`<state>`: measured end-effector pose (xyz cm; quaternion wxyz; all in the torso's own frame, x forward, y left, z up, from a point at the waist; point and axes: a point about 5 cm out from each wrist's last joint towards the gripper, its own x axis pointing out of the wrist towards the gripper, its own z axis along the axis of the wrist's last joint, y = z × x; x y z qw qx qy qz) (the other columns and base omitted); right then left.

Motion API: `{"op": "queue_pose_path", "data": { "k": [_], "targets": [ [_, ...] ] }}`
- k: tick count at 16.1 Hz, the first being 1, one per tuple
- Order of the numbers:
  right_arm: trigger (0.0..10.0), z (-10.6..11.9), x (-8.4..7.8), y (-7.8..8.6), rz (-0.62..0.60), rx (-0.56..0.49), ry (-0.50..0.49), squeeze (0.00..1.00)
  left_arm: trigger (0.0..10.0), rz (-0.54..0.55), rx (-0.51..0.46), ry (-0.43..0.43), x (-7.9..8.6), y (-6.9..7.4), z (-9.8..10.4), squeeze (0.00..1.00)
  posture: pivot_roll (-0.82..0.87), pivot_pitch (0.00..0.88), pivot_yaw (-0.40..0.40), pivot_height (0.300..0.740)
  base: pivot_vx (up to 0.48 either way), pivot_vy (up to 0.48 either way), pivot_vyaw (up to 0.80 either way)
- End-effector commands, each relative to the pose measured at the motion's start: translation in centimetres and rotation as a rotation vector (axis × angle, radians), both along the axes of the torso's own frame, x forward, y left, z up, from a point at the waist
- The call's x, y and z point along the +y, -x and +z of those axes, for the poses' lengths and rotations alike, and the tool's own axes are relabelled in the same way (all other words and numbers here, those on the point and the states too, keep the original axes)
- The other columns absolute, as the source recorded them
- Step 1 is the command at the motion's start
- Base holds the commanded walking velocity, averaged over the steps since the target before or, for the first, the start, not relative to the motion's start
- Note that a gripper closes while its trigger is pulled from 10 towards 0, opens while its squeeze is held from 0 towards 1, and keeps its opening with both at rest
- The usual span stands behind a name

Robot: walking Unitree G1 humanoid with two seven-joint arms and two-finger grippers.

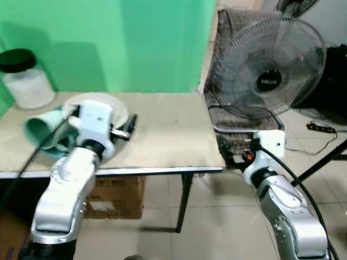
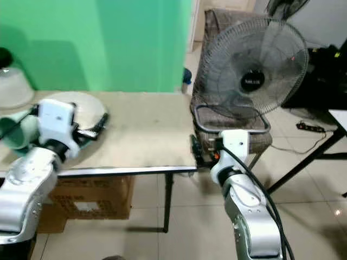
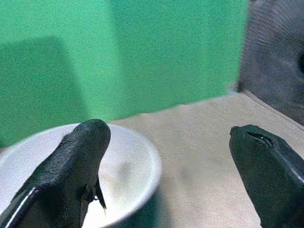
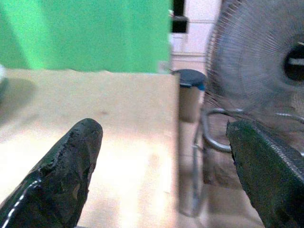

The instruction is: Setting the table

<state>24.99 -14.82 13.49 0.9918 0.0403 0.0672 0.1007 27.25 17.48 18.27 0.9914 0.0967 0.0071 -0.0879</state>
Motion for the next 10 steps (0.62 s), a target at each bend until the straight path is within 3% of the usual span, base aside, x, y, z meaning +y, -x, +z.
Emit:
{"op": "queue_pose_path", "data": {
  "k": [1,4,7,10],
  "targets": [
    [10.0,-0.1,-0.4,0.1,0.011,0.007,-0.033,0.00,10.0,-0.015,0.001,-0.005,-0.8,0.0,0.2,0.00,0.13,0.000,-0.040,0.740,0.000,0.000,0.00],
    [10.0,0.3,0.7,0.0,0.078,-0.011,-0.052,0.00,10.0,0.016,-0.015,0.016,-0.3,-0.4,0.6,0.00,0.13,0.000,-0.036,0.740,0.091,0.000,0.14],
    [10.0,0.3,0.4,-0.2,0.058,-0.020,-0.050,0.00,10.0,0.020,-0.012,0.026,-0.2,-0.4,0.6,0.00,0.13,0.000,-0.035,0.740,0.312,0.000,0.50],
    [10.0,0.3,-0.4,-0.5,-0.001,-0.014,-0.074,0.00,10.0,0.005,0.008,0.022,-0.6,-0.6,0.2,0.00,0.12,0.000,-0.032,0.740,0.324,0.000,0.00]
  ]
}}
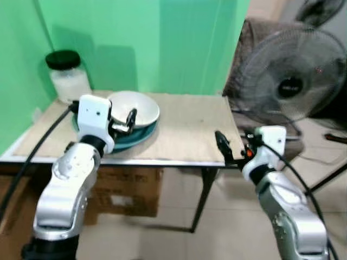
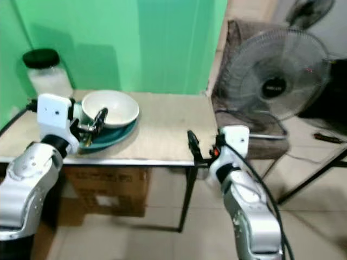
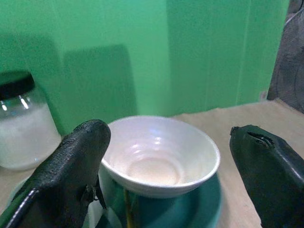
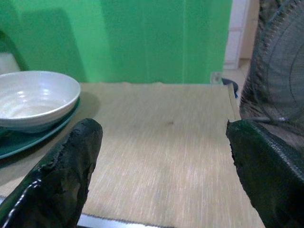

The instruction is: Setting the table

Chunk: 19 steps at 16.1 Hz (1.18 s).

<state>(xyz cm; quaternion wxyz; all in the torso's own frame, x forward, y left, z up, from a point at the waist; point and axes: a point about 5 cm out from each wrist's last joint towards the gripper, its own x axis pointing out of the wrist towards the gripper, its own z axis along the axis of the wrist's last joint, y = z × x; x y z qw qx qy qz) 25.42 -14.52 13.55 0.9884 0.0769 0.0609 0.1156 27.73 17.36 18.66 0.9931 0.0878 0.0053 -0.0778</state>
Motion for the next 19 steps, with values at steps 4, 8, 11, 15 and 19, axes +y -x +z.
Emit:
{"op": "queue_pose_path", "data": {
  "k": [4,8,11,15,19],
  "targets": [
    [10.0,0.3,-0.9,-0.2,-0.050,-0.008,-0.028,0.00,10.0,-0.025,0.022,0.003,-0.7,-0.3,-0.3,0.00,0.11,0.000,-0.030,0.740,0.325,0.000,0.00],
    [10.0,0.4,-1.1,-0.5,-0.054,-0.014,-0.020,0.00,10.0,-0.027,0.023,0.002,-0.8,-0.4,-0.3,0.00,0.12,0.000,-0.034,0.740,0.324,0.000,0.00],
    [10.0,0.6,-0.6,-0.7,0.019,-0.031,0.025,0.00,10.0,-0.045,0.012,-0.004,-1.1,-0.2,-0.1,0.00,0.12,0.000,-0.037,0.740,0.331,0.000,0.53],
    [10.0,0.6,0.1,-0.7,0.106,-0.035,0.029,0.00,10.0,-0.068,-0.009,-0.012,-1.6,0.0,0.3,0.00,0.12,0.000,-0.037,0.740,0.234,-0.070,0.80],
    [10.0,0.6,0.5,-0.7,0.135,-0.038,0.040,0.00,10.0,-0.063,-0.015,-0.027,-1.7,-0.1,0.4,0.00,0.13,0.000,-0.045,0.740,0.000,-0.310,0.80]
  ]
}}
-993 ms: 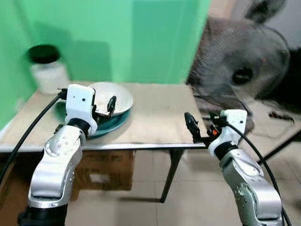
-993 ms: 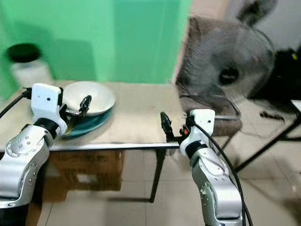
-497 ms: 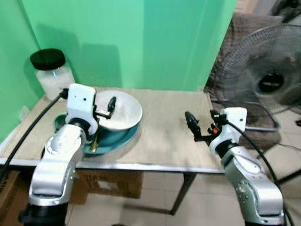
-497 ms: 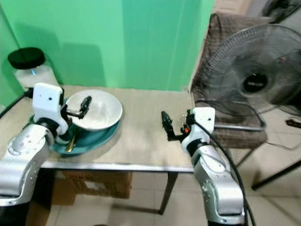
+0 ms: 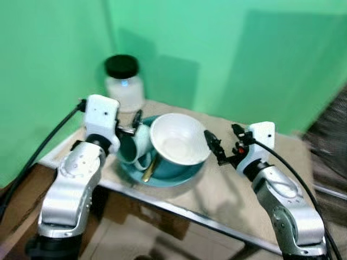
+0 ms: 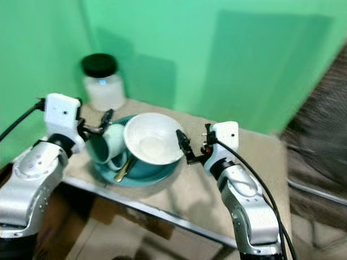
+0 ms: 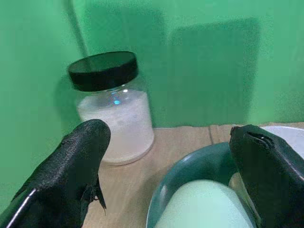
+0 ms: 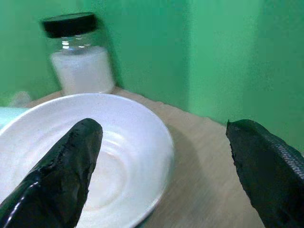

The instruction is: Setting the table

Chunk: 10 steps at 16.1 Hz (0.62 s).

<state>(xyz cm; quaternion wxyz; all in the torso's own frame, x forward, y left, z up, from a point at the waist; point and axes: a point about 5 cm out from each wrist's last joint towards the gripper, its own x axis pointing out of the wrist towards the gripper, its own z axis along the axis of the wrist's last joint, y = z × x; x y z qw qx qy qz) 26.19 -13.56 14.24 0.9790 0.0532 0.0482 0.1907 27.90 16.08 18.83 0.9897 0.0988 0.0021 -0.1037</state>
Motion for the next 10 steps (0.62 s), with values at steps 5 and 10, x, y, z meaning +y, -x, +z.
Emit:
{"op": "queue_pose_path", "data": {
  "k": [5,10],
  "targets": [
    [10.0,-0.2,-0.9,-0.2,-0.032,0.006,-0.021,0.00,10.0,-0.001,-0.007,-0.007,0.0,0.1,0.2,0.00,0.13,0.000,-0.050,0.740,0.000,-0.320,0.64],
    [10.0,0.0,-0.9,-1.8,-0.028,0.090,-0.022,0.00,10.0,-0.134,0.028,-0.024,0.0,1.0,-0.7,0.00,0.13,0.000,-0.064,0.740,0.000,0.000,0.00]
  ]
}}
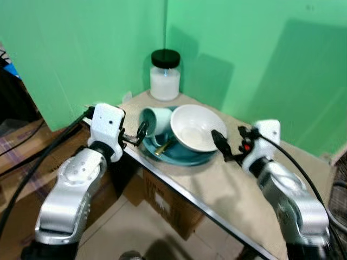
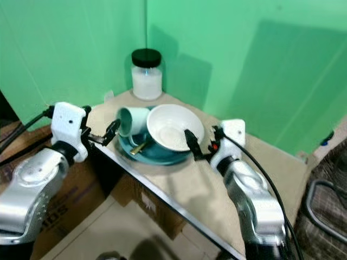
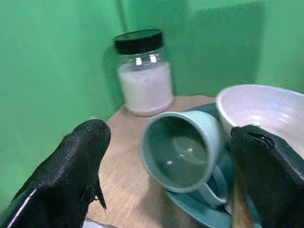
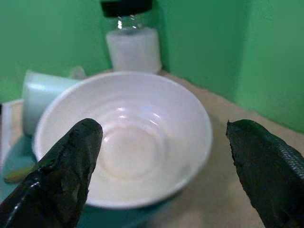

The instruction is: Setting the table

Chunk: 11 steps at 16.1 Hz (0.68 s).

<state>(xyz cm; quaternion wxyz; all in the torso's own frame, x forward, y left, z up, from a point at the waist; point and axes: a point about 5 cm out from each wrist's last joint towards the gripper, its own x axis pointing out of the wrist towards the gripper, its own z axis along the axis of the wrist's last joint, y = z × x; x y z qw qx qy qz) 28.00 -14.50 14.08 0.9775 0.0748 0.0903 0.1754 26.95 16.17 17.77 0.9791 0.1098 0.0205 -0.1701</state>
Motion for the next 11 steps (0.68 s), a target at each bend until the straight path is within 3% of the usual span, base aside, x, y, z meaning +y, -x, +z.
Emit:
{"op": "queue_pose_path", "data": {
  "k": [1,2,3,4,6,8,9,10,11],
  "targets": [
    [10.0,0.1,0.4,-0.6,0.005,0.032,-0.025,0.00,10.0,-0.067,0.001,0.007,-0.1,0.4,0.2,0.00,0.13,0.000,-0.064,0.740,0.000,0.000,0.00],
    [10.0,0.1,0.3,-1.5,-0.026,0.066,-0.057,0.00,10.0,-0.135,0.020,0.026,-0.3,0.7,0.2,0.00,0.13,0.000,-0.066,0.740,0.000,0.000,0.00],
    [10.0,0.1,-0.1,-2.7,-0.089,0.077,-0.047,0.97,10.0,-0.180,0.029,0.036,-0.5,0.9,0.1,0.00,0.14,0.000,-0.070,0.740,0.000,0.000,0.00],
    [10.0,0.1,-0.3,-3.5,-0.119,0.097,-0.076,1.00,10.0,-0.224,0.050,0.040,-0.7,1.1,-0.1,0.00,0.14,0.000,-0.071,0.740,0.000,0.000,0.00],
    [10.0,0.1,-0.6,-4.8,-0.178,0.148,-0.106,1.00,10.0,-0.342,0.108,0.034,-1.3,1.7,-0.7,0.00,0.14,0.000,-0.078,0.740,0.000,0.000,0.00],
    [10.0,0.0,-1.2,-6.1,-0.249,0.160,-0.005,1.00,10.0,-0.435,0.162,0.026,-1.1,2.2,-1.1,0.00,0.14,0.000,-0.077,0.740,0.000,0.000,0.00],
    [10.0,0.0,-1.2,-6.3,-0.257,0.161,0.000,0.87,10.0,-0.442,0.166,0.026,-1.0,2.3,-1.0,0.00,0.14,0.000,-0.077,0.740,0.000,0.000,0.00],
    [10.0,-0.2,-1.1,-6.6,-0.247,0.178,0.016,0.00,10.0,-0.460,0.184,0.022,-0.7,2.5,-1.2,0.00,0.14,0.000,-0.076,0.740,0.000,0.000,0.00],
    [10.0,-0.3,-1.0,-6.7,-0.224,0.184,0.021,0.00,10.0,-0.468,0.193,0.020,-0.6,2.6,-1.3,0.00,0.14,0.000,-0.076,0.740,0.000,0.000,0.00]
  ]
}}
